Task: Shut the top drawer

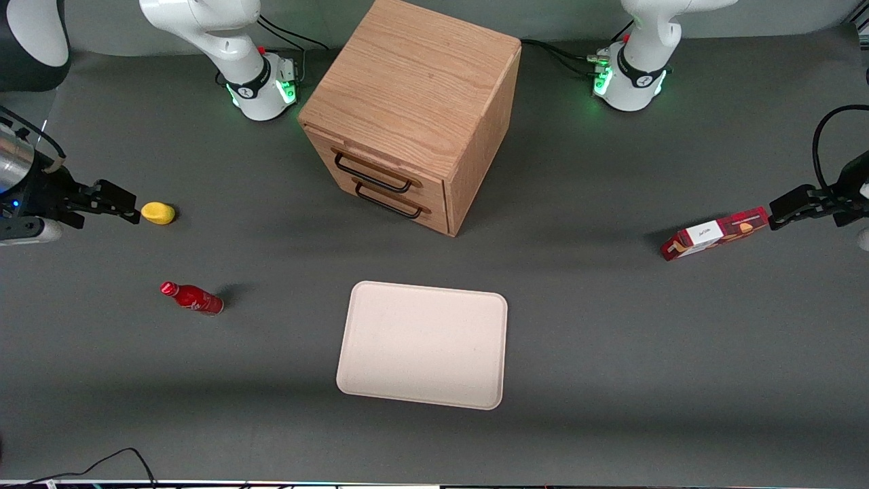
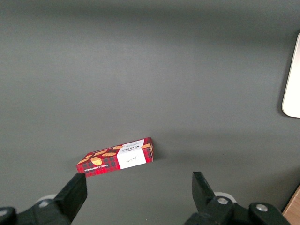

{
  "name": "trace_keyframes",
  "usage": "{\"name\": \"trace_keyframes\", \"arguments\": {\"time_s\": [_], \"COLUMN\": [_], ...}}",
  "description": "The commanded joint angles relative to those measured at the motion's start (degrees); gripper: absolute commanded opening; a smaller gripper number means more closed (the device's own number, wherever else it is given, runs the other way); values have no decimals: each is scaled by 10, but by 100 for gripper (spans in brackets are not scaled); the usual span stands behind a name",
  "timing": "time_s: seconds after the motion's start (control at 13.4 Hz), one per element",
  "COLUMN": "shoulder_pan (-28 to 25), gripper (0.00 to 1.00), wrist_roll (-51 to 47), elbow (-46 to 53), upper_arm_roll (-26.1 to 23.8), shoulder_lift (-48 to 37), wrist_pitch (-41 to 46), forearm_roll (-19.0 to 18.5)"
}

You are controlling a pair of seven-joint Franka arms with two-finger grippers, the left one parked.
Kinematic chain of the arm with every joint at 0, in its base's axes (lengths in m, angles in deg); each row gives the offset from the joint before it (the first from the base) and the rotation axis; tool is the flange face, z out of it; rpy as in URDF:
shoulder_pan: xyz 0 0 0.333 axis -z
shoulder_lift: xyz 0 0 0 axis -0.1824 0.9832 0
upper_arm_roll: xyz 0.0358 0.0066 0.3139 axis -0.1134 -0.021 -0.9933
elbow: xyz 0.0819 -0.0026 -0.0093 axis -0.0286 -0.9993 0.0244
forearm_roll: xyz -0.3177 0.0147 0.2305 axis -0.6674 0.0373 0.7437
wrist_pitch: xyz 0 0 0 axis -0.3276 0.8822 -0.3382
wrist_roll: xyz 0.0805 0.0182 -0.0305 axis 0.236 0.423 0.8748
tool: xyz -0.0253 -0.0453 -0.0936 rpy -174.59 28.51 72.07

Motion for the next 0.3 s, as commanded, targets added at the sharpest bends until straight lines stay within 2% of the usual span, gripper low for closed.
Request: {"name": "trace_keyframes", "arguments": {"time_s": [0.0,0.22], "shoulder_pan": [-1,2], "gripper": [100,100], "wrist_roll": [-15,-19], "elbow": [-28,-28], "upper_arm_roll": [3,6], "shoulder_lift": [-36,-43], "wrist_pitch": [4,8], "forearm_roll": [-3,-2]}}
